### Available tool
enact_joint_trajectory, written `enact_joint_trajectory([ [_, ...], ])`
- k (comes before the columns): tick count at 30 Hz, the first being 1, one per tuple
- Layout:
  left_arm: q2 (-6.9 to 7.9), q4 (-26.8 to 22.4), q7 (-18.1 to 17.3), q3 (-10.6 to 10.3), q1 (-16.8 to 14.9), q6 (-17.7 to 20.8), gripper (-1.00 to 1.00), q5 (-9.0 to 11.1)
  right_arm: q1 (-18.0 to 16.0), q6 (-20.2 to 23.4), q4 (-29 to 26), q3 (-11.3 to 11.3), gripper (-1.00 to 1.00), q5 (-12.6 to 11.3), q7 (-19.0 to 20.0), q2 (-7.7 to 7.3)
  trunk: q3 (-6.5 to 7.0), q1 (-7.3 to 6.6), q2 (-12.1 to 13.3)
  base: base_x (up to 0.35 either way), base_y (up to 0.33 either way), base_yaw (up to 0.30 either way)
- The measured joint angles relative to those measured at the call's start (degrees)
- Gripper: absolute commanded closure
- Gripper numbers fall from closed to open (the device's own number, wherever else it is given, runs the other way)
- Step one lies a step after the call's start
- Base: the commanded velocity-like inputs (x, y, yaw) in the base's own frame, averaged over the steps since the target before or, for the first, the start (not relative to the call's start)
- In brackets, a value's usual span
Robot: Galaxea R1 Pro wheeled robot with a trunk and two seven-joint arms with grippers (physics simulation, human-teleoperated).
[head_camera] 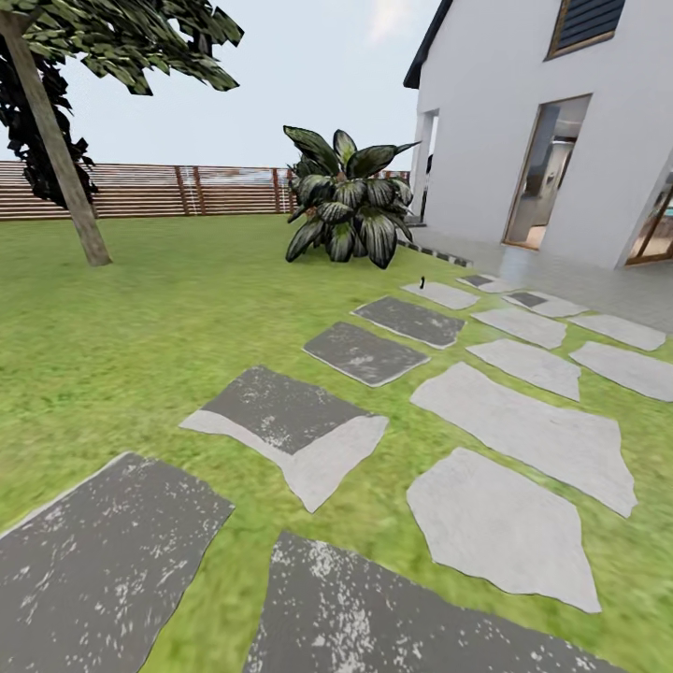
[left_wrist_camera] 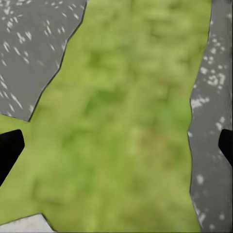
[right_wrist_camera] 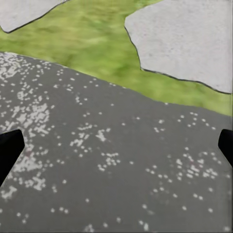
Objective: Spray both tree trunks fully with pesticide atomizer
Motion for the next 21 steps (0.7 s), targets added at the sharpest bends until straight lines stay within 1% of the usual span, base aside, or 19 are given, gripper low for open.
enact_joint_trajectory([
  [2, 0.00, 0.0, 0.0, 0.0, 0.0, 0.0, -1.00, 0.0, 0.0, 0.0, 0.0, 0.0, -1.00, 0.0, 0.0, -0.02, 0.00, 0.00, 0.0, 0.294, -0.144, -0.166],
  [13, 0.00, 0.0, 0.0, 0.0, 0.0, 0.1, -1.00, 0.0, 0.0, 0.0, 0.0, 0.0, -1.00, 0.0, 0.0, -0.06, 0.00, 0.00, 0.0, 0.296, -0.130, -0.277],
  [21, 0.00, 0.0, 0.0, 0.0, 0.0, 0.0, -1.00, 0.0, 0.0, 0.0, 0.0, 0.0, -1.00, 0.0, 0.0, -0.06, 0.00, 0.00, 0.0, 0.307, -0.111, -0.237],
])
